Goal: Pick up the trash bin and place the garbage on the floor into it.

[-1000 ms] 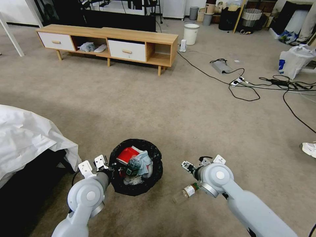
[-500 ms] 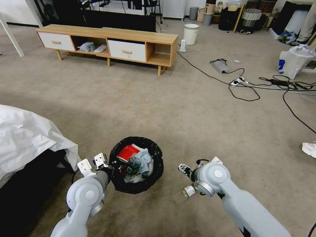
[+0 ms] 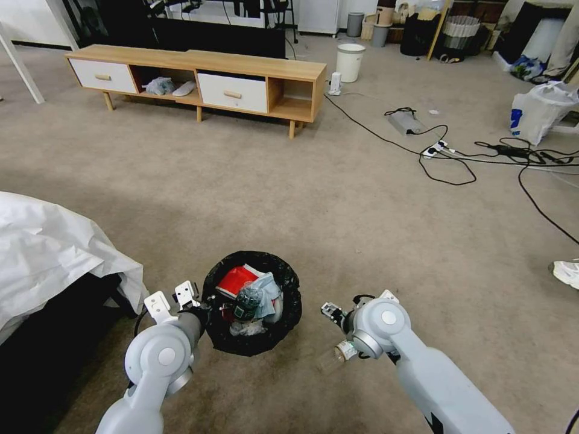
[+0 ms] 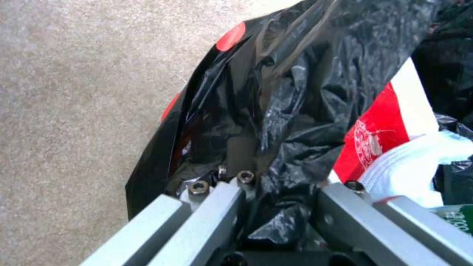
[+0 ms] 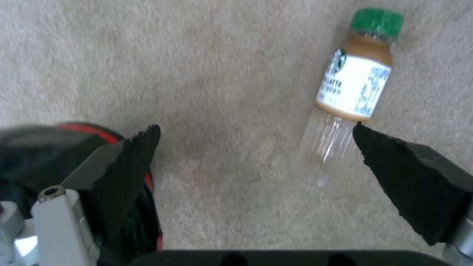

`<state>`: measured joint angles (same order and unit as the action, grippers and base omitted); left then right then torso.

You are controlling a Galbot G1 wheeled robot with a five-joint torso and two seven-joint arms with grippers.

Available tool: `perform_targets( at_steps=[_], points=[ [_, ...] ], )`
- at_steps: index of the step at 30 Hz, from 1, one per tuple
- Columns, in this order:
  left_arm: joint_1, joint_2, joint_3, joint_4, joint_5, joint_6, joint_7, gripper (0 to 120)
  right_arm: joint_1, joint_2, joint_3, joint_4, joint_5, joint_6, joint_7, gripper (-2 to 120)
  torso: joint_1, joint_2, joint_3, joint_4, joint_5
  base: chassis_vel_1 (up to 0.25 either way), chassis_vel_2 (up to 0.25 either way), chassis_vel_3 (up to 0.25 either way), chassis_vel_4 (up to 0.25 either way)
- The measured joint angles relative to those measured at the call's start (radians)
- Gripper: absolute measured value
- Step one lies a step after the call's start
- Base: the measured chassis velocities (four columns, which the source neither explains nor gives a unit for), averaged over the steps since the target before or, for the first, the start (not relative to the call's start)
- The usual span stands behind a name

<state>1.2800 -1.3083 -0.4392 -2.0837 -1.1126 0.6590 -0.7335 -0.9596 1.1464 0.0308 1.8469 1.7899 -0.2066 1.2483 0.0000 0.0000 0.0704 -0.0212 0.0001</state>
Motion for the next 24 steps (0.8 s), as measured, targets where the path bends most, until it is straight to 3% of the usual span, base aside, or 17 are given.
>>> perform_targets(
  at_steps=[24],
  points=[
    [0.005,0.001,0.003,0.010,0.011,-0.003,0.004,0,-0.046,0.026,0.076,-0.068,-0.068,-0.020,-0.046,100,0.000,0.000,0.000,0.0000,-0.0001,0.000,0.000,0.000,0.000]
  ],
)
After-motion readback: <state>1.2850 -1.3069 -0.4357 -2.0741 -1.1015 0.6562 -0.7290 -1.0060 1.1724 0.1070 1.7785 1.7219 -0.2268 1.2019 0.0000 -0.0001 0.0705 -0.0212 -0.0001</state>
